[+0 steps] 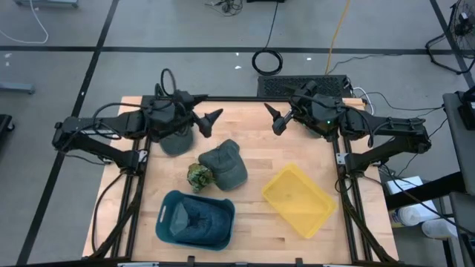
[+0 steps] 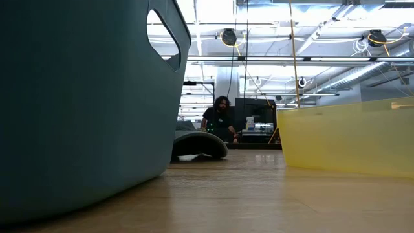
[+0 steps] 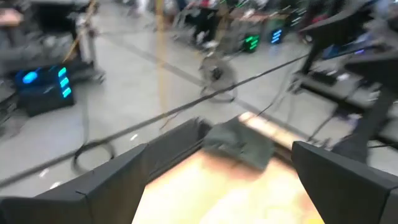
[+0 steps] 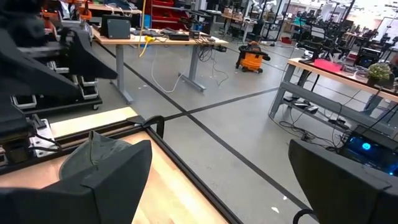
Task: Pick & Place hat
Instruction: Put the middle black cap into the yellow bin
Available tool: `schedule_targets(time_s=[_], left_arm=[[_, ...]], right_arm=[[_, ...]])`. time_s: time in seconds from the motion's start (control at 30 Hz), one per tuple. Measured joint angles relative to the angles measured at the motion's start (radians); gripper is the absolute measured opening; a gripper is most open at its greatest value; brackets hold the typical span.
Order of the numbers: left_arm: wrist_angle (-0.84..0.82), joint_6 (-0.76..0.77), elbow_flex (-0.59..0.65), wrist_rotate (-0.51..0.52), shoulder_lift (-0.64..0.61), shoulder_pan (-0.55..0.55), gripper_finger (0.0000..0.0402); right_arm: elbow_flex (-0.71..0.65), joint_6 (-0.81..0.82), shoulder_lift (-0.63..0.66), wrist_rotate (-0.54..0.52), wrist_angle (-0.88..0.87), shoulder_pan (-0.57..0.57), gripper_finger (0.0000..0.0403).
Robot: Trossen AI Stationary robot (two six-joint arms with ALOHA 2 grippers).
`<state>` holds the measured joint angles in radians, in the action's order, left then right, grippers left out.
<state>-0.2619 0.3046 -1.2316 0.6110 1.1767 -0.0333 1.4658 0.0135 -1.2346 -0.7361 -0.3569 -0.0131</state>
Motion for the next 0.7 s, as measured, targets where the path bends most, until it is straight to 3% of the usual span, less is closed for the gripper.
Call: schedule_targets(time_s=[0.4,0.7], left_arm=[[-0.424,0.230,0.000,0.026,0.002,-0.096,0.0397],[-0.544,0.263,-0.001,0.016,0.074,-0.141,0.0397]], right_arm=[[0.000,-0.003,0.000,0.003,0.000,0.000,0.0368],[0.000,-0.018,0.000,0.004,0.000,0.000,0.0368]])
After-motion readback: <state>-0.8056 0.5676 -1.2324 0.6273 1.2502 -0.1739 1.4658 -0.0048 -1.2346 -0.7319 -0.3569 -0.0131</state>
